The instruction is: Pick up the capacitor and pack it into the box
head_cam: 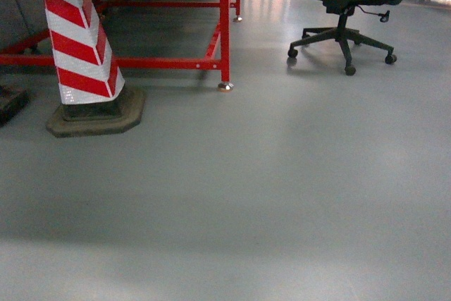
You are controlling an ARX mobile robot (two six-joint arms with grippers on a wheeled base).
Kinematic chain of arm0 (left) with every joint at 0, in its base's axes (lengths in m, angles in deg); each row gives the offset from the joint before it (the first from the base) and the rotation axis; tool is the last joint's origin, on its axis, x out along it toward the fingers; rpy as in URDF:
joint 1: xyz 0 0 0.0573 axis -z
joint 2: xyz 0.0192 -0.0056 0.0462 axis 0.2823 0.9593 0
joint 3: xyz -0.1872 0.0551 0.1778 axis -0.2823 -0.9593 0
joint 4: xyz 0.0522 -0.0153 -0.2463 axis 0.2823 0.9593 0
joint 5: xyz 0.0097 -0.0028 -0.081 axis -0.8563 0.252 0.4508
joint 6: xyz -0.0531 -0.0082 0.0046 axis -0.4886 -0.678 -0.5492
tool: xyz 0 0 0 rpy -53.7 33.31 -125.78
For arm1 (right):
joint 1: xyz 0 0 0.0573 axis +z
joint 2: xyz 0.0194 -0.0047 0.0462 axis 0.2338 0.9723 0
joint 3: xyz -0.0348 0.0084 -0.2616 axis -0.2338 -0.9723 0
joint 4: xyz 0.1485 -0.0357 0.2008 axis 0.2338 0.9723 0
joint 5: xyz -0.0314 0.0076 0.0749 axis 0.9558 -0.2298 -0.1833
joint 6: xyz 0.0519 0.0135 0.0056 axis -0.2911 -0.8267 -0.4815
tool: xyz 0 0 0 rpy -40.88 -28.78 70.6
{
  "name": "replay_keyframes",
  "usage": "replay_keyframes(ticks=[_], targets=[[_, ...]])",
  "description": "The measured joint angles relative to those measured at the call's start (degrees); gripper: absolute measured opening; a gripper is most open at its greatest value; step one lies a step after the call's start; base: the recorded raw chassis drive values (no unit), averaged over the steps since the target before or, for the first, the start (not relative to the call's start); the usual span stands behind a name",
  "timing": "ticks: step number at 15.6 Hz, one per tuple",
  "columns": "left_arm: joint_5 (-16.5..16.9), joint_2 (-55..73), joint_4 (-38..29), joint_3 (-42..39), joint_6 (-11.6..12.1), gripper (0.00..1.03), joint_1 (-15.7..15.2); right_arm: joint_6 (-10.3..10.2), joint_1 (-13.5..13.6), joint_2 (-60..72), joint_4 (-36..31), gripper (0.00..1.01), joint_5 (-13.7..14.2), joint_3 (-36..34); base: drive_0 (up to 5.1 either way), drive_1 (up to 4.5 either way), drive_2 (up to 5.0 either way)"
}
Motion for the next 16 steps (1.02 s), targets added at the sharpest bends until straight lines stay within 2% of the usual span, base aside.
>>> replay_keyframes(ticks=[16], targets=[[-0.04, 0.00, -0.02, 0.02, -0.02, 0.44, 0.00, 0.00, 0.00, 0.00, -0.20, 0.98, -0.11, 0.00, -5.0, 2.37, 2.4]])
